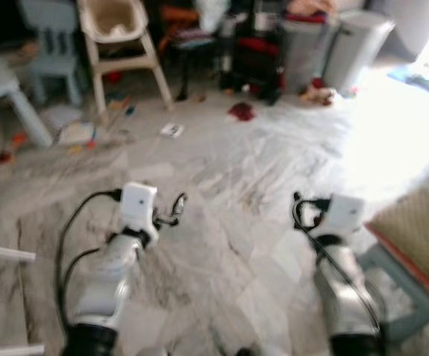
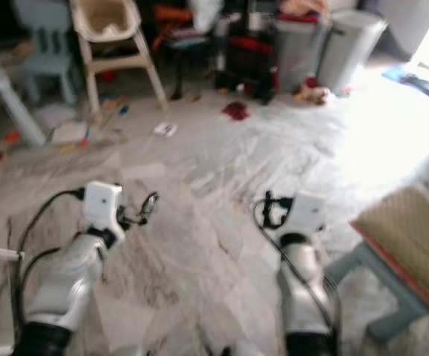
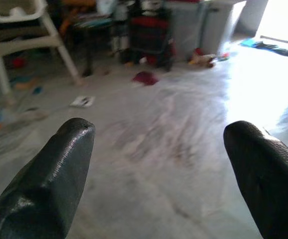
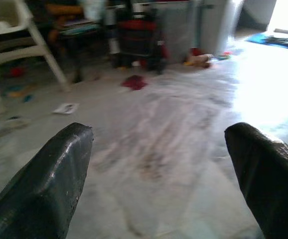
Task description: Move the pillow to the sofa
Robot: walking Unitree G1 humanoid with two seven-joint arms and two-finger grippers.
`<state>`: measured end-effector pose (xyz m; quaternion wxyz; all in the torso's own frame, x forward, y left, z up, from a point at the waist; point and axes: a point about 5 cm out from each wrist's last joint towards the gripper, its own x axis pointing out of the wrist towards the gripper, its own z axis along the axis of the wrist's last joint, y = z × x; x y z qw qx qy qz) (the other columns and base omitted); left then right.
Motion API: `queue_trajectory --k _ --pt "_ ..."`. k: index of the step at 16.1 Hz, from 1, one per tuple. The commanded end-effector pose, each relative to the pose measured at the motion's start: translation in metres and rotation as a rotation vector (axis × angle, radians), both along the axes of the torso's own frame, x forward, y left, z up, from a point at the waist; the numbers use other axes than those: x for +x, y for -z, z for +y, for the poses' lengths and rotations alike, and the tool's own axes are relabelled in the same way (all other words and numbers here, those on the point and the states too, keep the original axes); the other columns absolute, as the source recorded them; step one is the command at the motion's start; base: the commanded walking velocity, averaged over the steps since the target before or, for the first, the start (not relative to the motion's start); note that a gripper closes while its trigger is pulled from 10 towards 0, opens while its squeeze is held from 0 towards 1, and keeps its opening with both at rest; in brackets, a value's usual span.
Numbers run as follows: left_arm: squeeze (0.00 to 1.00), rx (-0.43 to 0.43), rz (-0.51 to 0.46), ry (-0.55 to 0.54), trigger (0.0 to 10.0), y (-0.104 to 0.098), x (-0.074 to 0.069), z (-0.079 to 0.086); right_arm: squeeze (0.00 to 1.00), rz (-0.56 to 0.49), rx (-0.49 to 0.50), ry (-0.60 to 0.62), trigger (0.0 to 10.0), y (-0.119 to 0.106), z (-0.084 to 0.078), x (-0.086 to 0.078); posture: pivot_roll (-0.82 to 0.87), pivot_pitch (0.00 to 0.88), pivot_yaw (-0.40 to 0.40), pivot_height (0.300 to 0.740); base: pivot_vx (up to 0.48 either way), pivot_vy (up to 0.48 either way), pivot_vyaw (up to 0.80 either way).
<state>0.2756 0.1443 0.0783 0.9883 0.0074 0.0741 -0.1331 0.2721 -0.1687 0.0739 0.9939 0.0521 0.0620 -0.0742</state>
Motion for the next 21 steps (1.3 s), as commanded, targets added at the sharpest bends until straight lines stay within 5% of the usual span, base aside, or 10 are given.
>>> queue_trajectory --k 1,5,21 --pt "0.0 0.01 -0.008 0.001 10.0 -0.002 0.003 0.0 0.0 -0.01 -0.015 0.006 10.0 -0.004 -0.004 0.002 -0.04 0.0 0.019 0.74 0.0 0.292 0.0" --pt "0.0 -0.045 -0.024 0.0 10.0 -0.005 0.005 -0.005 0.0 -0.007 -0.026 0.036 10.0 -0.003 -0.008 0.001 -0.04 0.0 0.026 0.74 0.0 0.0 0.0" --pt "0.0 -0.122 -0.003 0.03 10.0 -0.003 0.006 -0.006 0.0 0.0 -0.046 0.066 10.0 -0.004 -0.017 0.005 -0.05 0.0 0.018 0.74 0.035 0.0 -0.8"
